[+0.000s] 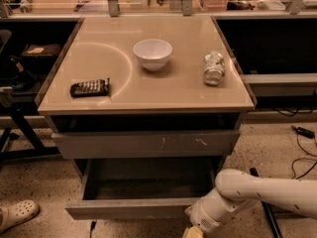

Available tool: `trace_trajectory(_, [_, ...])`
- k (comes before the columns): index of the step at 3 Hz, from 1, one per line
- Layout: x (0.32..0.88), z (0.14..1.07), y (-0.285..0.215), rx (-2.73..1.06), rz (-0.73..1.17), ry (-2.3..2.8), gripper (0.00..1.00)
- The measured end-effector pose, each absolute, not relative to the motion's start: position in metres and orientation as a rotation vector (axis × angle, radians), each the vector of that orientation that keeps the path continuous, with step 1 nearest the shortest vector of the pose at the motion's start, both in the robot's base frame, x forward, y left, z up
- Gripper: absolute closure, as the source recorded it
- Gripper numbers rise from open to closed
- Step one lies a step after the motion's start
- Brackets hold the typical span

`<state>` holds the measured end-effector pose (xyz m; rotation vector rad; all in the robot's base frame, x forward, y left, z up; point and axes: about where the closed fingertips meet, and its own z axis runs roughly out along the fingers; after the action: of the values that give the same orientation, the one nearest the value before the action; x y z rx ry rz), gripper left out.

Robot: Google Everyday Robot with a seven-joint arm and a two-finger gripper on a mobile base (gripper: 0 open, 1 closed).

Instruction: Close middle drawer

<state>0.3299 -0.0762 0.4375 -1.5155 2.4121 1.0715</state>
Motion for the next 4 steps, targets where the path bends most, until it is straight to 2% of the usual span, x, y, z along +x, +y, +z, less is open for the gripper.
trace_trajectory(1, [0.3298,0.4374,-0.0762,-1.516,1.072,2.412,0.00])
trace_trajectory(2, [0.3298,0.4374,-0.0762,-1.516,1.072,2.412,0.18])
trace_trajectory(4, [0.3370,0.4387,-0.0743,-1.514,1.078,2.395,0.65])
